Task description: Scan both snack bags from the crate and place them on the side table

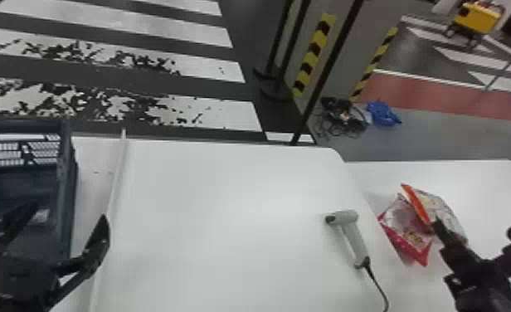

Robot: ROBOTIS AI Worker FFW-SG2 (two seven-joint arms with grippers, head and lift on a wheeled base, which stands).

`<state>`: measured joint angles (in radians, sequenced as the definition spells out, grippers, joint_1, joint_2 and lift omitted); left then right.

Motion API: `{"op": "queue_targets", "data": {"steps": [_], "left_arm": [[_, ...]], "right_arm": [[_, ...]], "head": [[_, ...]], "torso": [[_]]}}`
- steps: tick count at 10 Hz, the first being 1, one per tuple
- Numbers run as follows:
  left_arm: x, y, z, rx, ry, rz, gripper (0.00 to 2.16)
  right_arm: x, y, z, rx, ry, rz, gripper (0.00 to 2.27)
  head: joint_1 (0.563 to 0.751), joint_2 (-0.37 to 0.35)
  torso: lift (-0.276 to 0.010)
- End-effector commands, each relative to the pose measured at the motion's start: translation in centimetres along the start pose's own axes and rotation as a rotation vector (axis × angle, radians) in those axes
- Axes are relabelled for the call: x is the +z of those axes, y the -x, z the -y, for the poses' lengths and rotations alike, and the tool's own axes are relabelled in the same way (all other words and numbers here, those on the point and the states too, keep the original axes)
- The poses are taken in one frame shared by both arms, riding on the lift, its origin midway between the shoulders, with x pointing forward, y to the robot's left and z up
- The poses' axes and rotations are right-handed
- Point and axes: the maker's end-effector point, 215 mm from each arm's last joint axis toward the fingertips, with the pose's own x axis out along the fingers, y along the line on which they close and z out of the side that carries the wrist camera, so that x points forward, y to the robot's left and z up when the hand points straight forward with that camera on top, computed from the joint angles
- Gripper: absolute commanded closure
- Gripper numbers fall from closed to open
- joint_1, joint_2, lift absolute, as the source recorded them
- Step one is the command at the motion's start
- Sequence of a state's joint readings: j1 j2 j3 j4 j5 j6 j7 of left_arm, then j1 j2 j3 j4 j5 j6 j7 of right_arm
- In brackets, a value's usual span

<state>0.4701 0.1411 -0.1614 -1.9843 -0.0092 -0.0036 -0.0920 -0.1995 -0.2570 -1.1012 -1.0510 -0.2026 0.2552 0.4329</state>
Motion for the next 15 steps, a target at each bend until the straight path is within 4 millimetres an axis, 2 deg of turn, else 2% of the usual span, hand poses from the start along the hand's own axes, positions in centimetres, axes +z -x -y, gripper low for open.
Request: {"op": "queue_targets", "data": {"steps": [1, 2, 3, 4, 5, 6, 7, 9, 10, 13, 15], "left_arm": [[0.1, 0.3, -0.2, 0.005, 0.0, 0.0, 0.08], [0.3, 0.5, -0.3, 0.008, 0.0, 0.002, 0.08], [0.5, 0.6, -0.4, 0.01, -0.001, 0.005, 0.08], [0.6, 0.8, -0.5, 0.014, -0.001, 0.01, 0.08], [0.6, 1.0, -0.6, 0.017, -0.001, 0.011, 0.08], [0.6, 1.2, -0.6, 0.019, -0.001, 0.013, 0.08], [0.5, 1.5, -0.7, 0.02, -0.003, 0.014, 0.08], [0.6, 2.2, -1.6, 0.036, 0.0, 0.022, 0.08], [0.7, 2.5, -1.9, 0.04, 0.004, 0.03, 0.08], [0.8, 3.2, -2.8, 0.056, 0.011, 0.042, 0.08], [0.7, 3.6, -3.1, 0.062, 0.017, 0.047, 0.08]], "right_arm": [[0.7, 0.8, -0.2, 0.003, 0.042, 0.063, 0.05], [1.2, 1.6, -1.1, 0.015, 0.069, 0.092, 0.05], [1.3, 2.5, -3.0, 0.044, 0.097, 0.109, 0.05], [1.1, 3.8, -5.8, 0.085, 0.133, 0.127, 0.05], [-0.2, 5.2, -8.6, 0.133, 0.168, 0.121, 0.05], [0.0, 6.5, -11.1, 0.179, 0.22, 0.149, 0.05], [0.8, 7.5, -13.0, 0.219, 0.281, 0.172, 0.05], [-0.2, 9.9, -16.8, 0.311, 0.385, 0.186, 0.05], [-1.3, 11.4, -18.8, 0.359, 0.43, 0.202, 0.05], [-6.2, 16.1, -24.1, 0.502, 0.495, 0.207, 0.05], [-8.1, 18.8, -27.5, 0.576, 0.534, 0.23, 0.05]], "head": [[0.695, -0.35], [0.695, -0.35], [0.695, -0.35], [0.695, -0.35], [0.695, -0.35], [0.695, -0.35], [0.695, -0.35], [0.695, -0.35], [0.695, -0.35], [0.695, -0.35], [0.695, -0.35]], "torso": [[-0.098], [-0.098], [-0.098], [-0.098], [-0.098], [-0.098], [-0.098], [-0.098], [-0.098], [-0.098], [-0.098]]}}
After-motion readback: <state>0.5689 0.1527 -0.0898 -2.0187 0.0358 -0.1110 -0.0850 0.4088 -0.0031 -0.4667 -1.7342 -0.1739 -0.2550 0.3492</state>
